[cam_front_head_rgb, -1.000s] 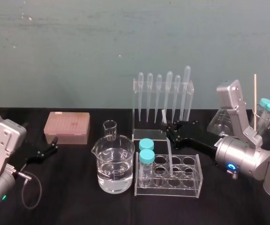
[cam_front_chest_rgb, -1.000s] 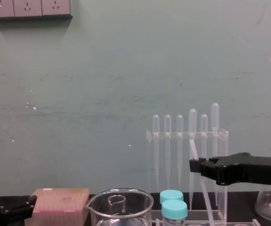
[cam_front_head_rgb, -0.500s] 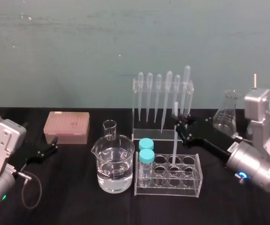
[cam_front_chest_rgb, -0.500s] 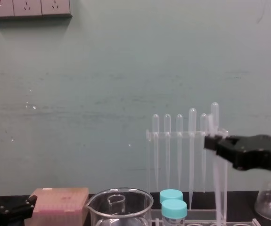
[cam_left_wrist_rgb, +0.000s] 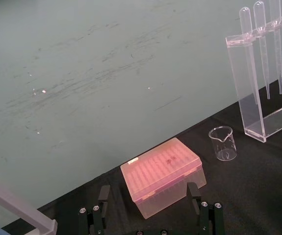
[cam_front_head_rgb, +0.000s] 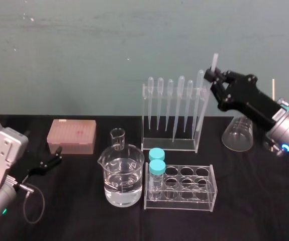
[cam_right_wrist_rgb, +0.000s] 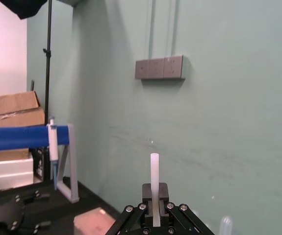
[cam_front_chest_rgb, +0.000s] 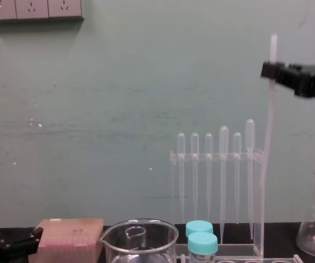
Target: Pick up the stirring rod with one hand, then place it down.
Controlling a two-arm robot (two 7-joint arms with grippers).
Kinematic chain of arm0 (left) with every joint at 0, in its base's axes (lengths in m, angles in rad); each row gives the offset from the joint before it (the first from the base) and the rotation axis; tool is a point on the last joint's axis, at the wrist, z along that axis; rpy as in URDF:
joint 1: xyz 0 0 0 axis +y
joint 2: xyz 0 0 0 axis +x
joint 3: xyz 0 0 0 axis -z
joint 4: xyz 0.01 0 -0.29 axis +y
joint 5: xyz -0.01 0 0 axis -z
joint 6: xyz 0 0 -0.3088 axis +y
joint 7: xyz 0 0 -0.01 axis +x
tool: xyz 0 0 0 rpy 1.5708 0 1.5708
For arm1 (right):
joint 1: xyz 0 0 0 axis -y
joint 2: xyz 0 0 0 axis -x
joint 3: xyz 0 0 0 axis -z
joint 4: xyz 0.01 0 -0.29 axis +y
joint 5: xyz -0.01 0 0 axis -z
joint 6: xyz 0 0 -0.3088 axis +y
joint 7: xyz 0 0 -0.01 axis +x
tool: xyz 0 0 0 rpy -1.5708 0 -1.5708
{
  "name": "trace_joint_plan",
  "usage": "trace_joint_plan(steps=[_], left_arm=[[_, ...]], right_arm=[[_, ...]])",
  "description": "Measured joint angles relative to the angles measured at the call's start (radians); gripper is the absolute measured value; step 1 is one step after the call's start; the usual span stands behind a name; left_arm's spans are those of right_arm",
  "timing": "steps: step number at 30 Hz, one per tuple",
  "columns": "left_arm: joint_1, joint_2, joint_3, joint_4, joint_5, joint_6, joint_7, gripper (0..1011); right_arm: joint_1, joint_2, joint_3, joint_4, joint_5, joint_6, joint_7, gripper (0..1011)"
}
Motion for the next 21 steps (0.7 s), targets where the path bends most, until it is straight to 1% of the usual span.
trace_joint_plan(steps=[4, 8, 14, 21], left_arm=[[0.0, 0.0, 0.0, 0.0, 0.0, 0.0, 0.0, 1000], [0.0, 0.0, 0.0, 0.0, 0.0, 0.0, 0.0, 1000], [0.0, 0.0, 0.0, 0.0, 0.0, 0.0, 0.0, 1000], [0.0, 0.0, 0.0, 0.0, 0.0, 0.0, 0.0, 1000]], right_arm=[[0.012, 0.007, 0.014, -0.013, 0.013, 0.022, -0.01, 68], [0.012, 0.011, 0.02, -0.02, 0.02, 0.035, -0.017, 69], [-0.002, 0.018, 0.024, -0.031, 0.031, 0.05, -0.026, 69], [-0.015, 0.023, 0.026, -0.041, 0.037, 0.056, -0.034, 68]])
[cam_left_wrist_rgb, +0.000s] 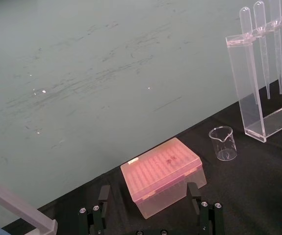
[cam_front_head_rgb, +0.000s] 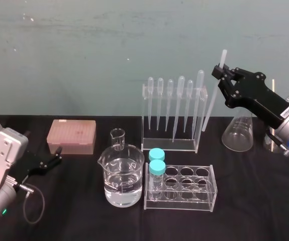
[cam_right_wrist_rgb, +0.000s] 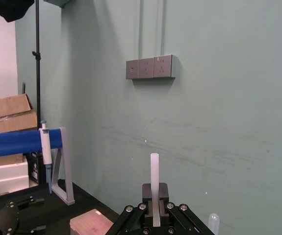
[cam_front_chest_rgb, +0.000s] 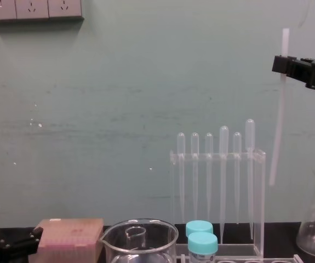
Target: Pick up the stirring rod with one hand, then place it down.
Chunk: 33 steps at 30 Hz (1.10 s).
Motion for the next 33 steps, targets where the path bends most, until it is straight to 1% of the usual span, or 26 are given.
trace_joint_plan(steps=[13, 33], left_arm=[[0.0, 0.0, 0.0, 0.0, 0.0, 0.0, 0.0, 1000], [0.0, 0.0, 0.0, 0.0, 0.0, 0.0, 0.0, 1000]], right_arm=[[-0.011, 0.005, -0.001, -0.008, 0.007, 0.012, -0.008, 69], [0.002, -0.002, -0.011, 0.015, 0.016, 0.019, -0.009, 68]])
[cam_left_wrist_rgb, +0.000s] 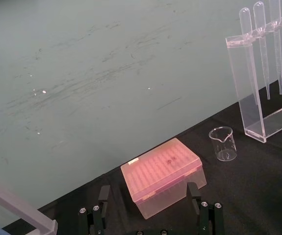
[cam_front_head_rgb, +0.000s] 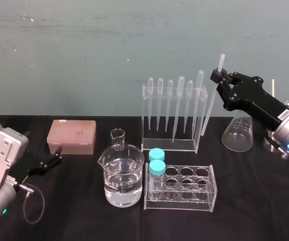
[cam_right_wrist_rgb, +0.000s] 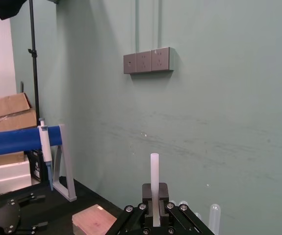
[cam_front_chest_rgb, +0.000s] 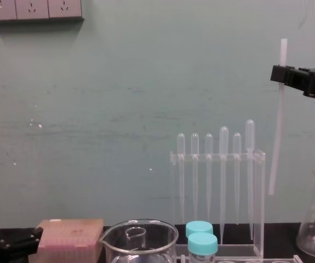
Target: Pick up the stirring rod with one hand, then place it down.
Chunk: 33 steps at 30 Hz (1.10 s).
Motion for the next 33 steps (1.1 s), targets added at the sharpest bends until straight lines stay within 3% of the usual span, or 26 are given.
trace_joint_plan(steps=[33], left_arm=[[0.0, 0.0, 0.0, 0.0, 0.0, 0.0, 0.0, 1000]], right_arm=[[0.012, 0.001, -0.019, 0.023, 0.009, 0.007, 0.011, 69]])
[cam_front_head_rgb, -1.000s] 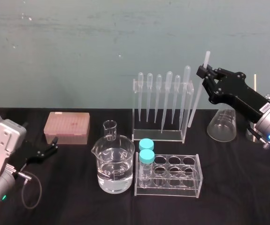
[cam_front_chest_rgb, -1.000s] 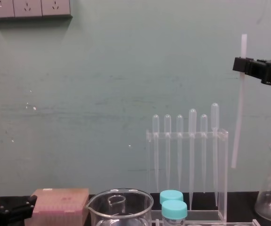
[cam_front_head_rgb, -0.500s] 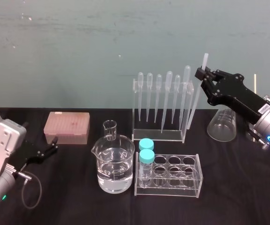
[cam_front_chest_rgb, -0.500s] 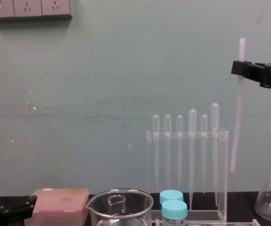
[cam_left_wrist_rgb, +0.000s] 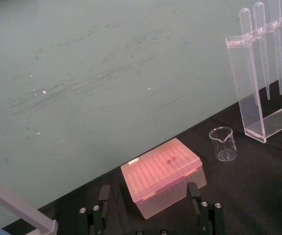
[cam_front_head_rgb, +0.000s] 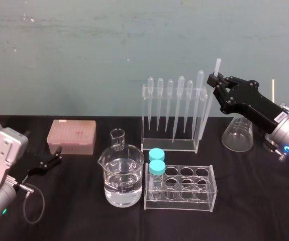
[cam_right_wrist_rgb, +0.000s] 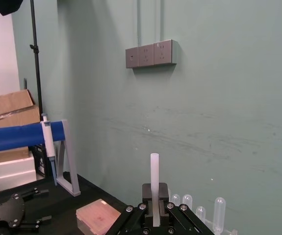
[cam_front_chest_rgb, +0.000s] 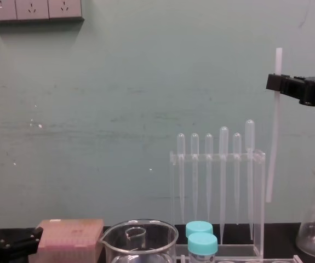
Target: Pick up the stirring rod with one hand, then place it down.
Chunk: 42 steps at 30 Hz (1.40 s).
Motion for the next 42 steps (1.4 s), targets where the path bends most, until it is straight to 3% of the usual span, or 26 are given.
trace_joint_plan(steps=[35, 42], left_arm=[[0.0, 0.0, 0.0, 0.0, 0.0, 0.0, 0.0, 1000], [0.0, 0.0, 0.0, 0.0, 0.0, 0.0, 0.0, 1000]], right_arm=[[-0.006, -0.002, -0.002, 0.002, 0.002, -0.004, -0.004, 68], [-0.005, 0.008, -0.026, 0.007, 0.017, -0.004, 0.054, 68]])
